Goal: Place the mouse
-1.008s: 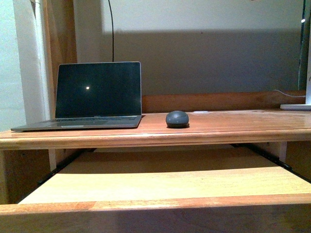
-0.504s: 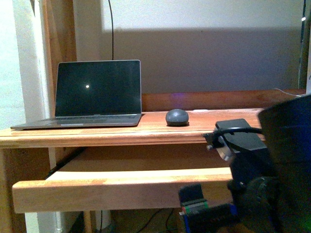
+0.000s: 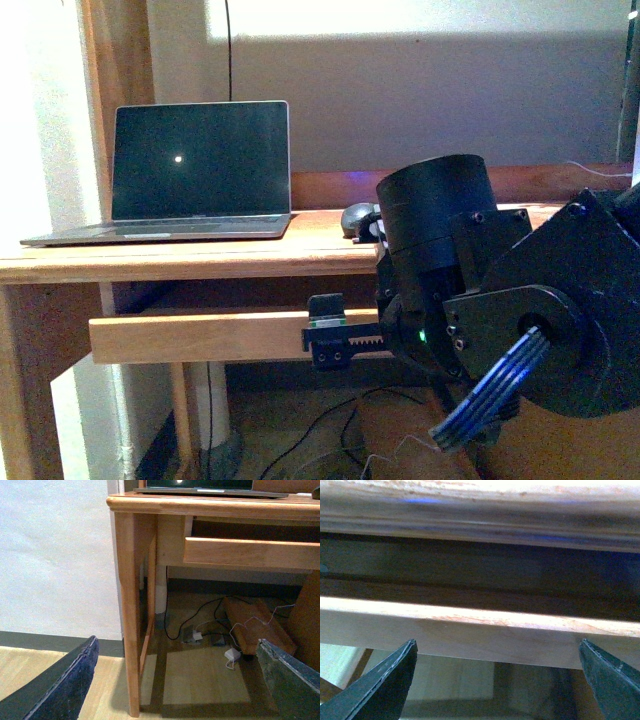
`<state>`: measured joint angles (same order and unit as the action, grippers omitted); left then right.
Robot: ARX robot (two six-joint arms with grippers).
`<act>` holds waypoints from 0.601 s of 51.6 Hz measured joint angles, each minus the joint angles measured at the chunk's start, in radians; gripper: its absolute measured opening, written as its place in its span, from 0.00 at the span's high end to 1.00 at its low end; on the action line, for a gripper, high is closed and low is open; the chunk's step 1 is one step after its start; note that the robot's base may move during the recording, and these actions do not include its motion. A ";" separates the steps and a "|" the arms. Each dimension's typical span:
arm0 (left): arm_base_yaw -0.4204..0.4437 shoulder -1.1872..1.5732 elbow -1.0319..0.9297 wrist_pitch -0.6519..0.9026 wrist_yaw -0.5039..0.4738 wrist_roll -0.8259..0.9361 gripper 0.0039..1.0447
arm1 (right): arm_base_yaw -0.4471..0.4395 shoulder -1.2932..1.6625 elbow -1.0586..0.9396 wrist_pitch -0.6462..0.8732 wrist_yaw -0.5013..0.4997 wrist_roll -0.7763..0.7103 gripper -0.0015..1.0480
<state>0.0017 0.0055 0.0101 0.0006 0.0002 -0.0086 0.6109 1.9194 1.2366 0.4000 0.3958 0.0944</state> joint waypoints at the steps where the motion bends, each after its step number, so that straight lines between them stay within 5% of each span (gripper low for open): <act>1: 0.000 0.000 0.000 0.000 0.000 0.000 0.07 | 0.000 0.001 0.003 0.000 -0.002 0.000 0.07; 31: 0.000 0.000 0.000 0.000 0.000 0.000 0.07 | 0.010 0.033 0.052 -0.016 0.036 0.049 0.07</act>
<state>0.0017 0.0055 0.0101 0.0006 0.0002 -0.0086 0.6209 1.9522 1.2888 0.3843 0.4316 0.1432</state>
